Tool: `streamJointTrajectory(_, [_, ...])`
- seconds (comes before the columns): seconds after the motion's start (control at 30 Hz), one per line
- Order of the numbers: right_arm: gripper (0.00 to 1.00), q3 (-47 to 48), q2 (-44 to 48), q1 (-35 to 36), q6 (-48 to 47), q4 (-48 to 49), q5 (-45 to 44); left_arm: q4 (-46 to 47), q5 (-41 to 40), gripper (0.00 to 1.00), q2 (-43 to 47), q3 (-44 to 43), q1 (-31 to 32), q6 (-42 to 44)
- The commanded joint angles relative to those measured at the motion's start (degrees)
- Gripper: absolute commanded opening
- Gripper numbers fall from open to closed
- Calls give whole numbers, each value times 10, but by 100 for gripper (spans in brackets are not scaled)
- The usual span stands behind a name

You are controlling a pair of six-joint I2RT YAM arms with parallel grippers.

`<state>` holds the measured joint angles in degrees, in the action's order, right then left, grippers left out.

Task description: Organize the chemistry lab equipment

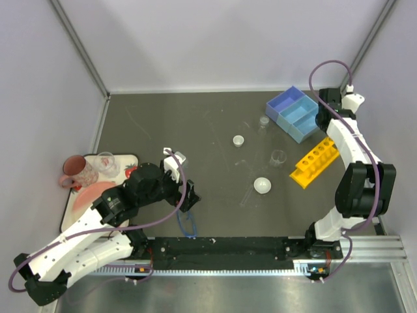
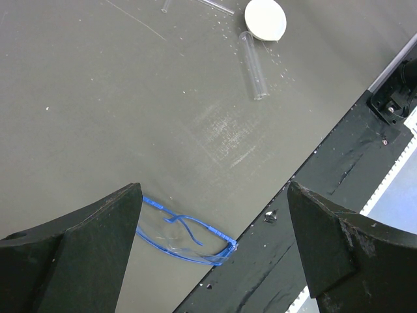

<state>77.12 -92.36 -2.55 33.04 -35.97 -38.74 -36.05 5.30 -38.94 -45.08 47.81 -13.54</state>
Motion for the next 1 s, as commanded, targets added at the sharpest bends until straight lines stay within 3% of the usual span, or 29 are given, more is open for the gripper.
streamJointTrajectory(0.0, [40, -8, 29, -6, 13, 8, -1, 21, -3, 99, -1, 3, -1, 6])
streamJointTrajectory(0.13, [49, -8, 40, -5, 7, 7, 6, 21, -3, 99, -1, 3, -1, 6])
streamJointTrajectory(0.57, [58, 41, 140, 23, -38, -64, 59, 22, -12, 99, -11, -6, -1, 5])
streamJointTrajectory(0.97, [58, 49, 290, 167, -57, -118, 245, 20, -25, 99, -117, -58, -1, -15])
